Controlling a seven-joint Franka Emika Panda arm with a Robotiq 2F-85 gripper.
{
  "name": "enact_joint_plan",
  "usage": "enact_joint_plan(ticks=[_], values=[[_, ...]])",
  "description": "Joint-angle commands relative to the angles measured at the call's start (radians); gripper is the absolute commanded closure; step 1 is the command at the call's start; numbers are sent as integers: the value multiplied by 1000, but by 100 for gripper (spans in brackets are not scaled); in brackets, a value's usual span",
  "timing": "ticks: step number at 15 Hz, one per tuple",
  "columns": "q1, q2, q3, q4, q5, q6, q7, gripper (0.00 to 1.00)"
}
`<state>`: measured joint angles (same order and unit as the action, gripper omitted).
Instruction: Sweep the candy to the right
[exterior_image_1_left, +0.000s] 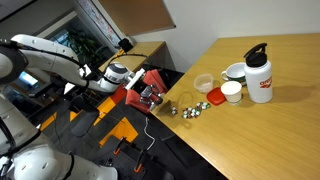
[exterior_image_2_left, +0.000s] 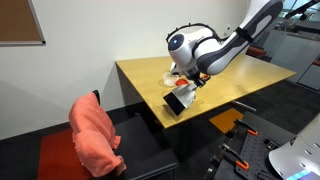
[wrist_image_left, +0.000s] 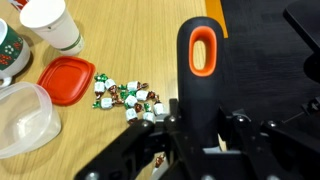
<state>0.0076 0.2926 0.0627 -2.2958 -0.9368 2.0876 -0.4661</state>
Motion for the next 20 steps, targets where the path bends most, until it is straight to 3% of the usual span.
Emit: enact_joint_plan(ticks=[1,10,20], values=[[-8,21,-1,27,19,-4,-28,88],[-64,138,-41,180,9,-5,-159,88],[-39,282,-68,301,-65,-49,-91,88]])
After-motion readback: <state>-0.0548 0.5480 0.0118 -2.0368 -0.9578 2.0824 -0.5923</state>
